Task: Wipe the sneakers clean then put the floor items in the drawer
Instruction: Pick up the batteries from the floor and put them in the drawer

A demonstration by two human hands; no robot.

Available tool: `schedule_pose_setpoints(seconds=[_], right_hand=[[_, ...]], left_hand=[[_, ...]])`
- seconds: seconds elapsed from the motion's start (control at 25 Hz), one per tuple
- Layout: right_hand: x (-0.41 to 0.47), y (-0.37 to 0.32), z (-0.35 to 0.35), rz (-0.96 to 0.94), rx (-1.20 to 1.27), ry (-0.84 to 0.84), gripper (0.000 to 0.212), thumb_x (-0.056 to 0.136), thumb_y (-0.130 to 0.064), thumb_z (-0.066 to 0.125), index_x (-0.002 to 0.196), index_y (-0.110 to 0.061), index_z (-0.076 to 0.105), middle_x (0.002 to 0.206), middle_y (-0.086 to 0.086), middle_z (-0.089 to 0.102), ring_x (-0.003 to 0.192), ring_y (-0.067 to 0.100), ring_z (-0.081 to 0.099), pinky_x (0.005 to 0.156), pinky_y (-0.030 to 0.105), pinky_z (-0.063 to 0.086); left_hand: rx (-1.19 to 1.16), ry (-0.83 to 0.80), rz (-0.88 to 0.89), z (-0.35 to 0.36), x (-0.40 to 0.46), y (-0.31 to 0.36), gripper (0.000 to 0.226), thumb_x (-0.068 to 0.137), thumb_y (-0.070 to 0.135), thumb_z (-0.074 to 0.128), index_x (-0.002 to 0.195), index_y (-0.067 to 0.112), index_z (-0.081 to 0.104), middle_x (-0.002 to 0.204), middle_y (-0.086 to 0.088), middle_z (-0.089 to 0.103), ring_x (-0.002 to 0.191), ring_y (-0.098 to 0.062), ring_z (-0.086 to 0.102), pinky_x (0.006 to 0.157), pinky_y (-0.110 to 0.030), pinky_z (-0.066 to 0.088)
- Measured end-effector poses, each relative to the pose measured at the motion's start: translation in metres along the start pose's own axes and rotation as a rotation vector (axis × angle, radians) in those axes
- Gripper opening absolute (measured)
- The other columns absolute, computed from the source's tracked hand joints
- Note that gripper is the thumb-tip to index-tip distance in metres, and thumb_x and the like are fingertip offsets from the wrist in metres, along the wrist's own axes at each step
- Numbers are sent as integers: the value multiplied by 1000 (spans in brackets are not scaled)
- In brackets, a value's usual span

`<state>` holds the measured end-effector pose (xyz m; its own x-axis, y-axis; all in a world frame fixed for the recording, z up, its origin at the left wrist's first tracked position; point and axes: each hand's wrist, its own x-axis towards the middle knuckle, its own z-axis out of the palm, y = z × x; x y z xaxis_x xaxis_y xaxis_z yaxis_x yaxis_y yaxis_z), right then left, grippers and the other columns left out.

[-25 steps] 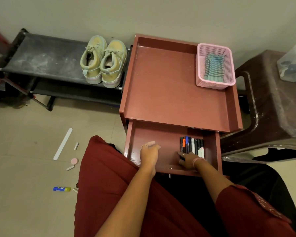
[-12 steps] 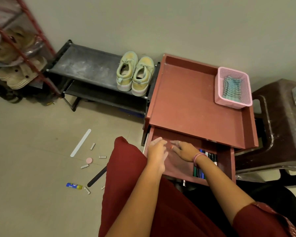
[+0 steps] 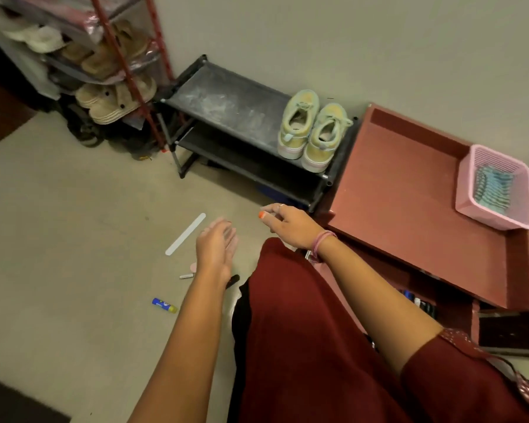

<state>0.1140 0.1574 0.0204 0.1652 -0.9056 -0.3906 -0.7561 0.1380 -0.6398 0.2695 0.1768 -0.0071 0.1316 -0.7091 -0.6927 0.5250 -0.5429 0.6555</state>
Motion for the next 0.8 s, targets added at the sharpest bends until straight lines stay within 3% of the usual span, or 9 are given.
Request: schedule_pose_setpoints(seconds=[0.08, 0.16, 0.24, 0.36, 0.48, 0.56, 0.68, 0.8], right_hand=[[25, -27, 19, -27, -24, -64, 35, 98, -39, 42, 122, -19, 59, 97, 6, 63, 89, 21, 59, 84, 31, 43], [48, -44, 38, -21, -38, -116, 35, 99, -36, 43, 123, -17, 59, 95, 0, 57, 85, 16, 54, 79, 26, 39], [71, -49, 61, 10, -36, -152, 33, 98, -33, 45, 123, -17, 59, 98, -1, 56, 91, 18, 56, 81, 26, 39], [106, -46, 98, 90, -98, -217, 31, 95, -28, 50, 123, -17, 58, 116, 7, 60, 109, 23, 56, 89, 27, 40], [134, -38, 134, 96, -260, -302, 33, 94, -24, 51, 126, -17, 56, 126, 7, 57, 114, 23, 53, 94, 27, 39], [148, -32, 154, 82, -363, -351, 35, 93, -21, 50, 128, -18, 54, 128, 7, 56, 114, 23, 53, 93, 29, 40], [166, -27, 180, 0, -516, -417, 40, 93, -17, 47, 133, -19, 50, 134, 7, 50, 118, 25, 51, 95, 32, 42], [176, -24, 200, -105, -591, -460, 40, 94, -18, 47, 134, -20, 48, 134, 6, 48, 118, 26, 52, 94, 35, 44]], left_hand=[[30, 101, 23, -38, 28, 9, 24, 96, 5, 51, 118, 10, 57, 100, -2, 59, 104, -18, 58, 94, -29, 48], [80, 198, 20, -76, 55, 9, 22, 95, 5, 51, 115, 10, 58, 89, 0, 57, 89, -15, 58, 81, -25, 50], [151, 284, -5, -112, 84, -1, 23, 94, 7, 52, 115, 9, 59, 86, -1, 57, 82, -15, 56, 74, -26, 47], [308, 369, -65, -161, 122, -27, 31, 90, 8, 52, 120, 1, 60, 94, -9, 62, 86, -25, 59, 80, -34, 49], [563, 395, -111, -198, 147, -64, 28, 88, 8, 51, 112, -1, 62, 114, -21, 64, 108, -39, 59, 94, -42, 48], [777, 336, -127, -213, 151, -88, 16, 90, 3, 51, 97, 3, 65, 109, -15, 62, 110, -35, 57, 89, -32, 43], [1097, 205, -151, -227, 166, -137, 25, 89, -1, 49, 110, -8, 61, 114, -24, 61, 110, -36, 57, 85, -30, 41], [1351, 19, -173, -227, 177, -176, 34, 93, 0, 44, 126, -2, 51, 131, -18, 49, 116, -30, 53, 92, -29, 40]])
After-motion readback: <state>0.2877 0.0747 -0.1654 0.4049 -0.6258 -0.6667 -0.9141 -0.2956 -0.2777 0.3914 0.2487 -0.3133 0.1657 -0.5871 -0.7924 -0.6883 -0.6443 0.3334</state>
